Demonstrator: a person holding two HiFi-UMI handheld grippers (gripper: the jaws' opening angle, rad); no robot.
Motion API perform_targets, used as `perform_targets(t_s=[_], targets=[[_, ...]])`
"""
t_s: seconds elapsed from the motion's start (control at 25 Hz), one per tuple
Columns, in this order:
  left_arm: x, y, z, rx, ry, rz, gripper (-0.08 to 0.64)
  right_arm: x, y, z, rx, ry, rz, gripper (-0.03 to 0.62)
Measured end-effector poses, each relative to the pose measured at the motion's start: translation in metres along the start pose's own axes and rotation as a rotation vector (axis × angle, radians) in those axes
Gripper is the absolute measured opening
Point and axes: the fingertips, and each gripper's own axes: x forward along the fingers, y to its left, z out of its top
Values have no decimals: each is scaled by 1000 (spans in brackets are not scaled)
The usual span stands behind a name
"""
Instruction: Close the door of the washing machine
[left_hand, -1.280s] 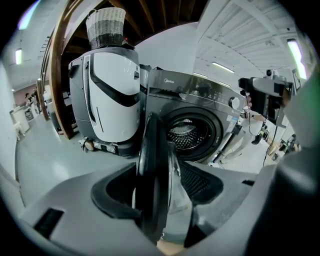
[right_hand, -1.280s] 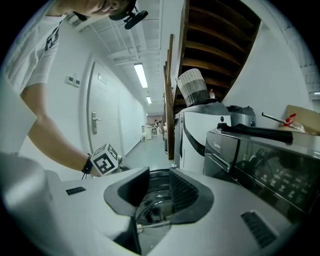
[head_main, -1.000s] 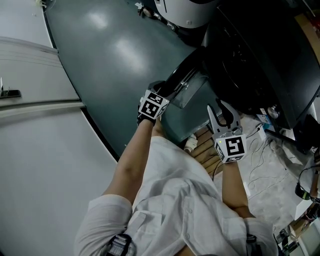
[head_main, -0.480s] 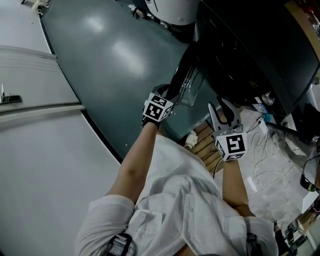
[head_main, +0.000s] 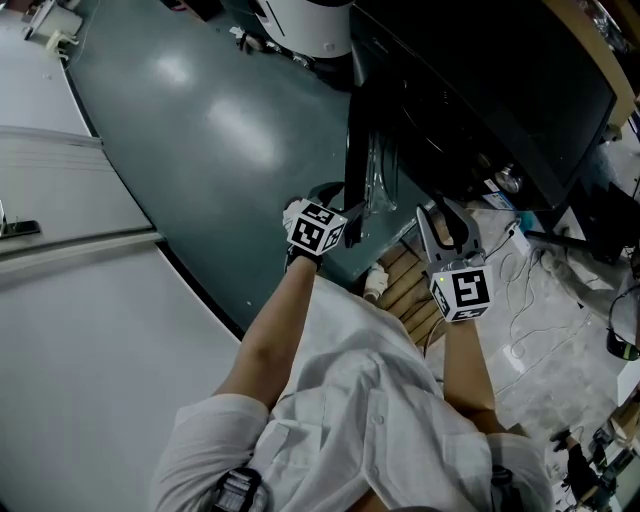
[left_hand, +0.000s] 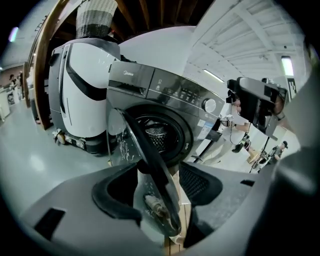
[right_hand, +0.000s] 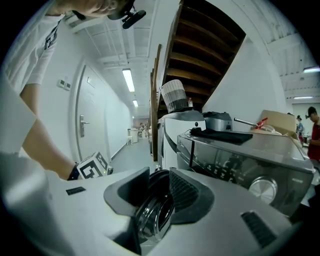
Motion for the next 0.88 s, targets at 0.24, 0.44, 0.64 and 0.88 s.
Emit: perform_targets(t_s=[0.24,0.44,0.64,0.88], targets=[[27,-37,13,8,-7,-84,258,-25,-28,3,4,-17,-63,143],[51,-61,28,13,-39,-141,258,-43,-49,-2,17,-12,-118,141],[74,-78,45,7,-68,-191,258,-51,-61,-2,21,-2,-146,142],[99,-94,63,26,-95,-223,258,-58,-73,-5,24,-2,-176,141]])
